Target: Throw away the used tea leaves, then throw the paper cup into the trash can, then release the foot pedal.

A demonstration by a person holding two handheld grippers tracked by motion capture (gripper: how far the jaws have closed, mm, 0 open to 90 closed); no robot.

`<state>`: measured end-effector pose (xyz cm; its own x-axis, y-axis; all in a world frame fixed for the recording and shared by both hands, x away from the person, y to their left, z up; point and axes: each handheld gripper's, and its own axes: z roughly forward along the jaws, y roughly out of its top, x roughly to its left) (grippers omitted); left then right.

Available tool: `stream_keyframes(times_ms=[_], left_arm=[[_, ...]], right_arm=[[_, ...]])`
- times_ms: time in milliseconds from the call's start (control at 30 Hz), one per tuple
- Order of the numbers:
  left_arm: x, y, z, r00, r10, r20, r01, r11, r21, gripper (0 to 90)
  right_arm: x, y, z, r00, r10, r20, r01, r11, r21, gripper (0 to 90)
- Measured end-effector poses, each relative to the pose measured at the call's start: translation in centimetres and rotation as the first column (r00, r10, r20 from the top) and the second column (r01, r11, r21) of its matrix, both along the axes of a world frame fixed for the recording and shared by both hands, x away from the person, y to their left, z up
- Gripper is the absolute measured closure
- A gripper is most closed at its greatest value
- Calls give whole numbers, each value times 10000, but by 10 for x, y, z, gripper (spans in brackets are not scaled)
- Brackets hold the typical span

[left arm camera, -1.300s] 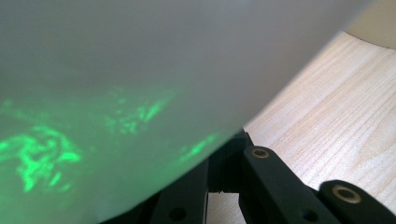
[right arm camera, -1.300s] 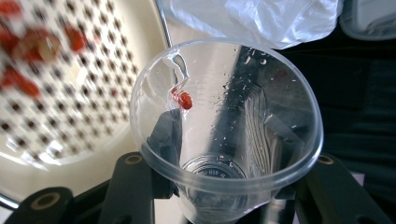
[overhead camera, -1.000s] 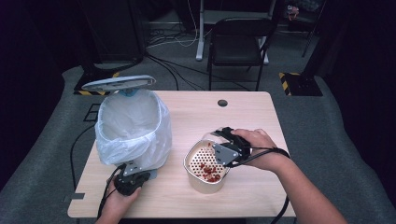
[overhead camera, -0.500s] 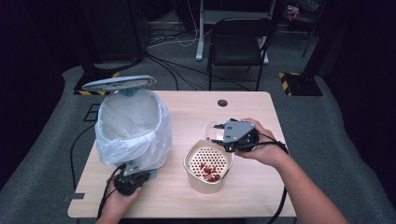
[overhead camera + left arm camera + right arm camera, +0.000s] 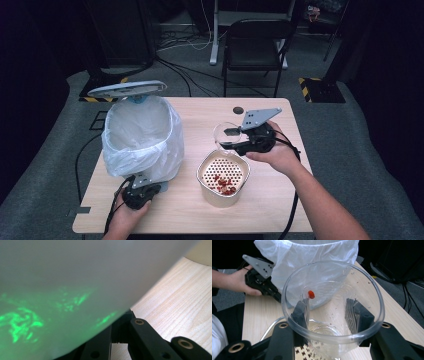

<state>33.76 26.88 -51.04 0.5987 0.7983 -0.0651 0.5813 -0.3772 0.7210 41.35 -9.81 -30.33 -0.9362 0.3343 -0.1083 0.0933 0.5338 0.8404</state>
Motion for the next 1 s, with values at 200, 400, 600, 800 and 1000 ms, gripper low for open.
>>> stream_keyframes(times_ms=[200,400,600,800,1000], left_arm=[[0,1,0,10000,-32,-4,32,10000,77,900],[1,3,1,9999,-156,-46,158,9989,441,900],[1,3,1,9999,-109,-81,113,9985,536,900],[0,3,1,9999,-9,-104,14,9989,467,900],[0,3,1,9999,2,-105,3,9989,461,900]], right_arm=[[-2,23,16,9997,47,-239,-43,9998,192,545],[-2,43,29,9996,54,-275,-47,9996,284,545],[4,63,39,9989,35,-468,-16,9992,401,545],[13,78,45,9980,-46,-625,80,9985,540,544],[19,94,54,9987,-3,-502,49,9959,904,544]])
